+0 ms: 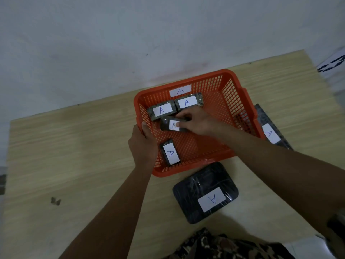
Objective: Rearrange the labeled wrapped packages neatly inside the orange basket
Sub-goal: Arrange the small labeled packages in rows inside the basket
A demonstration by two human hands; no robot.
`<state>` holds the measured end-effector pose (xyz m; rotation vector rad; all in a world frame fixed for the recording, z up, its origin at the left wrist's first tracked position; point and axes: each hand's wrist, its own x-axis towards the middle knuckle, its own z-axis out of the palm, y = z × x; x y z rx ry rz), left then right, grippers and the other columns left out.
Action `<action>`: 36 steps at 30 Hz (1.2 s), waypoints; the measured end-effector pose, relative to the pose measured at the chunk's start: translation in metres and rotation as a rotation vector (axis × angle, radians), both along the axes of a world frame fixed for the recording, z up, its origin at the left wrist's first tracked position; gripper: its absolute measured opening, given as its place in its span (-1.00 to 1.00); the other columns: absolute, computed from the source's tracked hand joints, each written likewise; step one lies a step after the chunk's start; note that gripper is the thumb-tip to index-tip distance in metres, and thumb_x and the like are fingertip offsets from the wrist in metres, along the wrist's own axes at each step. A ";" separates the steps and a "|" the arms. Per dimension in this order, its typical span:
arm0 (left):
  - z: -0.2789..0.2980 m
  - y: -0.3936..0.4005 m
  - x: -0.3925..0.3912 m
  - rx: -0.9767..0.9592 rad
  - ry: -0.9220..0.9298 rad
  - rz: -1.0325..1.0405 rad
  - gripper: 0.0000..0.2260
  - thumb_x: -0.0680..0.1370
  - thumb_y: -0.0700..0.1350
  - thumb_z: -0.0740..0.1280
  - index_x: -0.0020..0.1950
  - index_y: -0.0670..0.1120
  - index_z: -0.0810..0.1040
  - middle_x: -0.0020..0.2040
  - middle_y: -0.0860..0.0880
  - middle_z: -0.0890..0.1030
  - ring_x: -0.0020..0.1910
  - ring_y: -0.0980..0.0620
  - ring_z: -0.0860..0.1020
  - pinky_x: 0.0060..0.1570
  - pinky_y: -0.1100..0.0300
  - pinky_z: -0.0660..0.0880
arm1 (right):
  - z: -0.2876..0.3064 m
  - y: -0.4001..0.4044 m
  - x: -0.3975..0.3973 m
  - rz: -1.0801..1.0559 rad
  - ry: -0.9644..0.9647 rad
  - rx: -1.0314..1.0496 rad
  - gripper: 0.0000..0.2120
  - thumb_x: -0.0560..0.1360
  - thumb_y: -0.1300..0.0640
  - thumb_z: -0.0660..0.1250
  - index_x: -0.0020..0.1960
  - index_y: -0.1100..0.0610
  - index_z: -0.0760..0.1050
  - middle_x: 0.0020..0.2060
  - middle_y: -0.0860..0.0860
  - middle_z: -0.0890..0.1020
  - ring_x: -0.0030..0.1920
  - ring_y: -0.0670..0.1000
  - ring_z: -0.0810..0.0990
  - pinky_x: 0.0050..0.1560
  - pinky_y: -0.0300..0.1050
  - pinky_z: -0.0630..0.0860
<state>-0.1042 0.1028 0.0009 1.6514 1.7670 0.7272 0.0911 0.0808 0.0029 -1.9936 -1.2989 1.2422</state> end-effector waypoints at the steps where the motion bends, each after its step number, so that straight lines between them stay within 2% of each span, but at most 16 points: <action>1: 0.000 0.000 0.000 -0.001 0.001 0.000 -0.65 0.65 0.04 0.06 -0.07 -0.18 0.49 -0.20 -0.07 0.58 -0.25 -0.08 0.54 -0.23 0.09 0.45 | -0.004 0.003 -0.008 0.018 -0.019 0.008 -0.66 0.51 0.08 0.45 0.27 0.05 0.58 0.23 0.02 0.59 0.13 -0.08 0.49 -0.09 -0.38 0.33; 4: 0.000 0.000 0.000 -0.005 0.007 0.000 -0.66 0.65 0.04 0.06 -0.10 -0.16 0.47 -0.26 0.00 0.52 -0.32 -0.01 0.50 -0.31 0.14 0.38 | -0.007 0.007 -0.025 0.040 -0.068 0.050 -0.66 0.55 0.09 0.39 0.32 0.08 0.56 0.26 0.06 0.58 0.11 -0.10 0.46 0.06 -0.27 0.36; 7: 0.000 -0.001 0.001 -0.010 0.010 0.012 -0.68 0.65 0.02 0.07 -0.12 -0.15 0.46 -0.31 0.05 0.47 -0.39 0.16 0.42 -0.40 0.20 0.26 | -0.009 0.009 -0.035 0.094 -0.163 0.140 -0.68 0.58 0.09 0.34 0.32 0.12 0.56 0.23 0.11 0.60 0.18 0.02 0.54 0.12 -0.23 0.37; 9: 0.000 -0.001 0.001 -0.011 0.005 0.017 -0.67 0.65 0.02 0.07 -0.11 -0.16 0.47 -0.30 0.05 0.48 -0.39 0.19 0.40 -0.39 0.19 0.24 | -0.010 0.011 -0.038 0.110 -0.196 0.154 -0.67 0.59 0.09 0.32 0.34 0.12 0.54 0.21 0.10 0.54 0.20 0.03 0.48 0.21 -0.19 0.34; 11: 0.000 -0.001 0.001 -0.006 0.004 0.015 -0.66 0.65 0.03 0.07 -0.11 -0.16 0.47 -0.30 0.05 0.49 -0.39 0.16 0.41 -0.37 0.18 0.25 | -0.011 0.011 -0.040 0.075 -0.176 0.176 -0.73 0.59 0.12 0.33 0.28 0.09 0.55 0.11 0.04 0.51 0.14 -0.01 0.46 0.16 -0.18 0.36; 15: 0.000 -0.001 0.001 -0.011 -0.004 0.013 -0.65 0.65 0.03 0.06 -0.09 -0.17 0.48 -0.28 0.01 0.52 -0.36 0.08 0.46 -0.31 0.16 0.34 | -0.007 0.015 -0.045 0.045 -0.215 0.260 -0.89 0.56 0.17 0.36 0.08 0.11 0.57 -0.02 0.06 0.64 -0.01 0.04 0.58 0.02 -0.02 0.56; 19: 0.000 -0.001 0.001 0.008 -0.001 0.005 -0.67 0.66 0.01 0.07 -0.09 -0.18 0.48 -0.26 -0.01 0.53 -0.32 -0.01 0.49 -0.31 0.14 0.35 | -0.008 0.017 -0.047 0.027 -0.244 0.291 -0.86 0.55 0.19 0.37 0.10 0.14 0.60 0.04 0.10 0.63 0.05 0.07 0.57 0.09 0.01 0.55; 22: 0.001 -0.002 0.001 0.019 -0.004 0.005 -0.67 0.65 0.00 0.08 -0.11 -0.18 0.47 -0.28 -0.02 0.53 -0.35 -0.01 0.49 -0.33 0.15 0.32 | -0.006 0.015 -0.045 -0.009 -0.232 0.358 -0.82 0.55 0.21 0.36 0.14 0.18 0.60 0.05 0.10 0.60 0.07 0.05 0.54 0.09 -0.09 0.49; 24: 0.002 -0.002 0.001 0.013 -0.012 0.007 -0.67 0.65 0.00 0.08 -0.11 -0.19 0.47 -0.27 -0.03 0.54 -0.34 -0.02 0.50 -0.32 0.15 0.34 | -0.001 0.010 -0.043 -0.036 -0.266 0.417 -0.85 0.55 0.16 0.35 0.11 0.15 0.59 0.00 0.03 0.57 0.02 -0.02 0.51 -0.01 -0.18 0.44; 26: 0.003 -0.002 0.001 0.000 -0.013 0.005 -0.67 0.65 0.01 0.08 -0.10 -0.18 0.48 -0.26 -0.02 0.54 -0.33 0.01 0.49 -0.31 0.17 0.34 | 0.006 0.000 -0.040 -0.076 -0.330 0.447 -0.92 0.54 0.11 0.32 -0.01 0.08 0.57 -0.10 -0.05 0.55 -0.08 -0.08 0.50 -0.16 -0.22 0.43; 27: 0.003 -0.002 0.001 -0.006 -0.010 0.002 -0.67 0.65 0.02 0.08 -0.09 -0.18 0.48 -0.25 -0.01 0.54 -0.34 0.04 0.48 -0.33 0.19 0.34 | 0.008 -0.006 -0.038 -0.083 -0.342 0.415 -0.94 0.54 0.10 0.32 -0.06 0.06 0.55 -0.15 -0.08 0.57 -0.13 -0.09 0.53 -0.21 -0.22 0.46; 29: 0.003 -0.003 0.001 -0.009 -0.006 -0.004 -0.68 0.65 0.03 0.07 -0.10 -0.16 0.47 -0.27 0.03 0.52 -0.37 0.17 0.46 -0.41 0.30 0.31 | 0.009 -0.019 -0.036 -0.049 -0.289 0.189 -0.92 0.52 0.02 0.35 -0.10 0.01 0.56 -0.21 -0.11 0.60 -0.18 -0.10 0.58 -0.23 -0.18 0.54; 30: 0.003 -0.003 0.001 -0.007 -0.004 -0.006 -0.68 0.65 0.03 0.08 -0.11 -0.14 0.46 -0.29 0.06 0.50 -0.38 0.23 0.44 -0.44 0.40 0.27 | 0.008 -0.025 -0.036 -0.010 -0.239 0.032 -0.87 0.50 -0.04 0.38 -0.09 0.01 0.59 -0.22 -0.12 0.61 -0.19 -0.12 0.59 -0.24 -0.19 0.53; 32: 0.003 -0.003 0.001 -0.010 -0.005 -0.005 -0.69 0.65 0.03 0.07 -0.11 -0.13 0.46 -0.29 0.09 0.48 -0.38 0.27 0.42 -0.47 0.44 0.26 | 0.002 -0.035 -0.041 0.074 -0.155 -0.168 -0.70 0.44 -0.16 0.44 -0.04 0.07 0.65 -0.21 -0.10 0.64 -0.21 -0.15 0.58 -0.25 -0.25 0.49; 36: 0.003 -0.003 0.001 -0.017 -0.006 0.002 -0.69 0.65 0.04 0.06 -0.10 -0.11 0.46 -0.29 0.12 0.47 -0.36 0.27 0.43 -0.44 0.43 0.24 | -0.001 -0.040 -0.056 0.099 0.001 -0.191 -0.63 0.34 -0.18 0.53 0.05 0.00 0.66 -0.04 -0.09 0.69 -0.04 -0.07 0.63 -0.02 -0.18 0.58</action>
